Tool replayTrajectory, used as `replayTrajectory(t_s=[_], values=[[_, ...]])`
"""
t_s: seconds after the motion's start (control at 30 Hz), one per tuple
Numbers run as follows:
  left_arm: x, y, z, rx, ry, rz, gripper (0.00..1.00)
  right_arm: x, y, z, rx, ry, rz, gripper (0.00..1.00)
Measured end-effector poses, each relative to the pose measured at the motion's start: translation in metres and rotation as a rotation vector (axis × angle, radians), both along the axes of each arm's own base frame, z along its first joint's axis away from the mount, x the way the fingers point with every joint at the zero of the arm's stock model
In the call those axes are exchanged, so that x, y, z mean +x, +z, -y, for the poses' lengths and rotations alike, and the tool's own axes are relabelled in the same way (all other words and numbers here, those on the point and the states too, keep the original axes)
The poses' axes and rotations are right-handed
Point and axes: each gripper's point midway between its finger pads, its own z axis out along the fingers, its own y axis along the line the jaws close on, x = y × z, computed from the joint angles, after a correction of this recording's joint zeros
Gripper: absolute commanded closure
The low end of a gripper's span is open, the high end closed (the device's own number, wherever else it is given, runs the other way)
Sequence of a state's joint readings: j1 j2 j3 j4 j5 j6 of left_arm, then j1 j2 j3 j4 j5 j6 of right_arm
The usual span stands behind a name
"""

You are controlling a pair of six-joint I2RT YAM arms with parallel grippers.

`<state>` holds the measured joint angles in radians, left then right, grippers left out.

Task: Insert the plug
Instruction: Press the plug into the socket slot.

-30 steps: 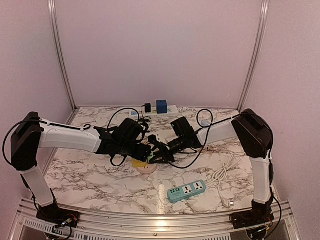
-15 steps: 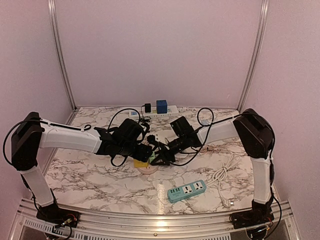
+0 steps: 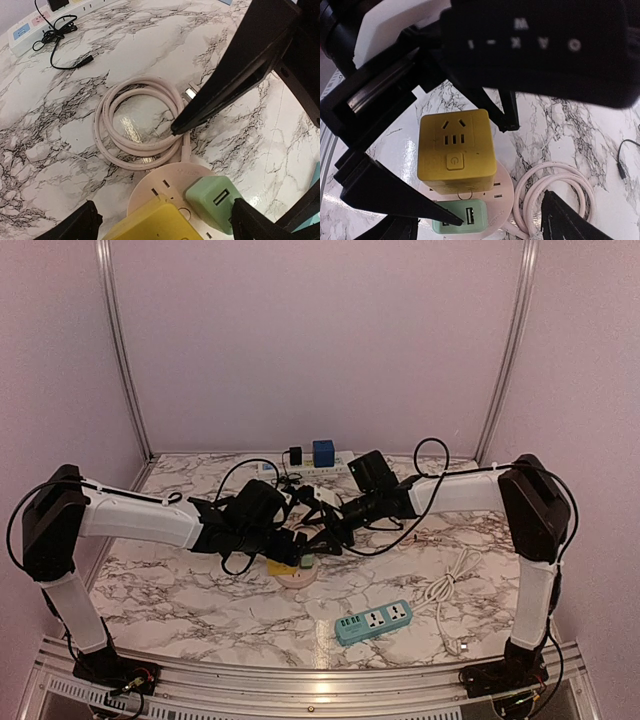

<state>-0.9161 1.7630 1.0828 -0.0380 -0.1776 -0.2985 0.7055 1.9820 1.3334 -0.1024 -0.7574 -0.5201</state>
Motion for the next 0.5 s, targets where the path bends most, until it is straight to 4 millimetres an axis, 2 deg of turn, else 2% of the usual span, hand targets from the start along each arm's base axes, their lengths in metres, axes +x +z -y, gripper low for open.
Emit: replayTrajectory(t_s=[0.3, 0.5], values=[[0.000, 0.003, -0.016, -0.025, 0.048, -0.008, 0.05, 0.008, -0.002, 0.002, -0.027, -0.053, 0.005, 0.21], [0.000, 0.028, -0.029, -0.064, 0.082, 0.038, 0.04, 0.017, 0.003, 0.000, -0.023, -0.090, 0.029, 0.22]])
